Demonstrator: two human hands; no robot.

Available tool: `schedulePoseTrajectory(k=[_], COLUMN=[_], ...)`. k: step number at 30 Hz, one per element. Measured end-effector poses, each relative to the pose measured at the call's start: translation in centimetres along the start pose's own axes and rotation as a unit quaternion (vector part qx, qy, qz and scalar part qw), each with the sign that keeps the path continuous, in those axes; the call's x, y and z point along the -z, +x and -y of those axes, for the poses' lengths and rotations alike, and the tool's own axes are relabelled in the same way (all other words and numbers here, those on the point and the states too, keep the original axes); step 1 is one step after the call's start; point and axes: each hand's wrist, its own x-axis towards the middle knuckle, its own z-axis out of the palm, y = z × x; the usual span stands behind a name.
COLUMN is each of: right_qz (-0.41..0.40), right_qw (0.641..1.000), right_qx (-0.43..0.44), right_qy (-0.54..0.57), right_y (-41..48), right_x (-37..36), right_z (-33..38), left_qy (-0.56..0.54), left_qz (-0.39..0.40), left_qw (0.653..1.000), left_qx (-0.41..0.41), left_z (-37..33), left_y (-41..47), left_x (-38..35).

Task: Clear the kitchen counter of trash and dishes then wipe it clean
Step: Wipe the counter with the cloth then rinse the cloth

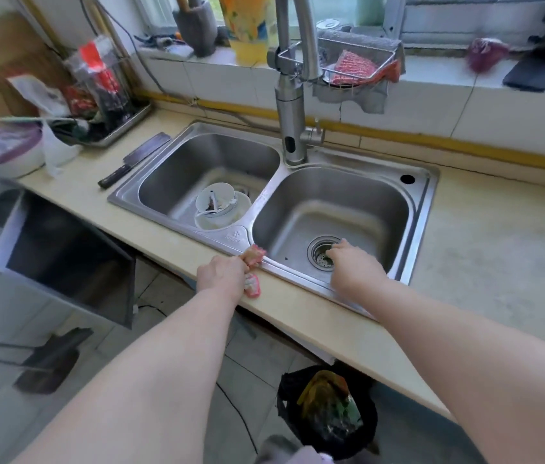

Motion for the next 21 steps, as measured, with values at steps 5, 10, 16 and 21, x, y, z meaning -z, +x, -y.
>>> schedulePoseTrajectory(k=[5,10,16,21], right_qz=[0.018,0.014,0.003,-0.012], right_qw=[0.997,0.993,0.992,0.948], right_qx=[0.076,0.109,0.057,-0.076], right_qy=[-0.002,0.034,0.114,0.308], right_y=[2.8,5.7,10.5,14.3], right_x=[-0.4,-0.8,-1.2,0.0], right_z=[4.4,8.9,13.0,15.1], left_qy=[-0.019,-0.04,0.024,-0.297], left_qz=[0.003,0.002,-0.004,0.008], left_qw=[1.0,0.999,0.999,0.953], left_qx=[0.011,0.01,0.029,0.049], left_z=[2.3,6.0,12.1,13.3], left_y=[1.5,4.3,10.1,15.6], left_x=[0.2,0.5,3.0,6.5])
